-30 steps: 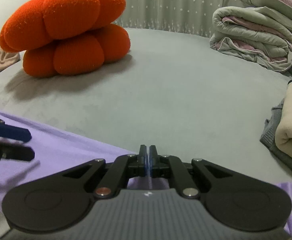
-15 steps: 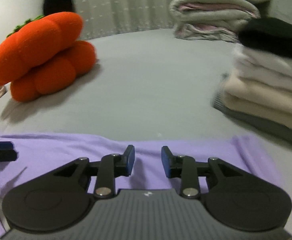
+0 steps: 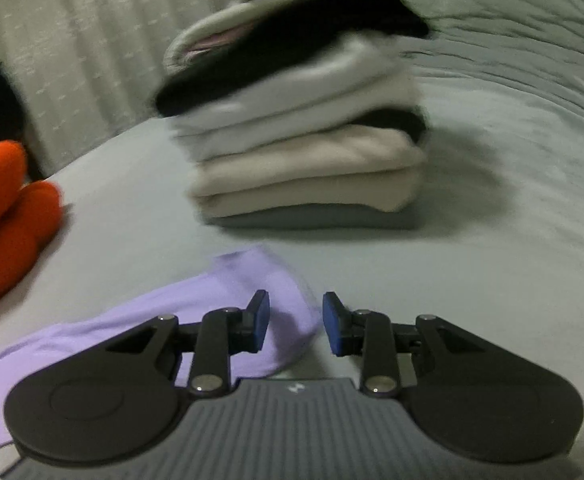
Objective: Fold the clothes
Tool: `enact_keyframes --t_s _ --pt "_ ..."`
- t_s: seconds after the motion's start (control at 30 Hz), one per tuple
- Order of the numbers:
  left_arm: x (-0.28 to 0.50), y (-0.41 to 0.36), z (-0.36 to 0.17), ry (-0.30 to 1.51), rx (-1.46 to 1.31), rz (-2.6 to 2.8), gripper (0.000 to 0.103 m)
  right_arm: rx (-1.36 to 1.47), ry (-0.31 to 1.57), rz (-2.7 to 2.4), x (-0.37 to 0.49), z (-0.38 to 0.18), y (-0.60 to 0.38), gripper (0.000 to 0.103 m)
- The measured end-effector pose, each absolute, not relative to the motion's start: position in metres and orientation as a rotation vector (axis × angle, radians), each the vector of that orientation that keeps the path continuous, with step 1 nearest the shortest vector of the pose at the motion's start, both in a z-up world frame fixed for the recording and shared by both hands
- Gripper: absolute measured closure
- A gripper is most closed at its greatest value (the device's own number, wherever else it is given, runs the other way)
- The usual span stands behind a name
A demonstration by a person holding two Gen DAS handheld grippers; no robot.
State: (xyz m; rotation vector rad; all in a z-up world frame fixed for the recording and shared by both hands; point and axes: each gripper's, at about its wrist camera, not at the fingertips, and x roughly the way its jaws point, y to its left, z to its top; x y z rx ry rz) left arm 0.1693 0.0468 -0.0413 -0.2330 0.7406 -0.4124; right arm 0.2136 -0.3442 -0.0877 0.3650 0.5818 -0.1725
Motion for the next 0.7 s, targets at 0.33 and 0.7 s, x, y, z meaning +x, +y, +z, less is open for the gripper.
enact_keyframes --t_s 0.33,0.7 --pt "0.162 0.033 -0.041 0.731 -0.211 -0.437 0.052 0.451 0.538 -0.252 0.199 -0.086 -0.375 0.070" --pt "0.161 0.033 -0.044 0.746 -0.203 -0.461 0.051 0.488 0.548 -0.189 0.208 -0.091 -0.379 0.070"
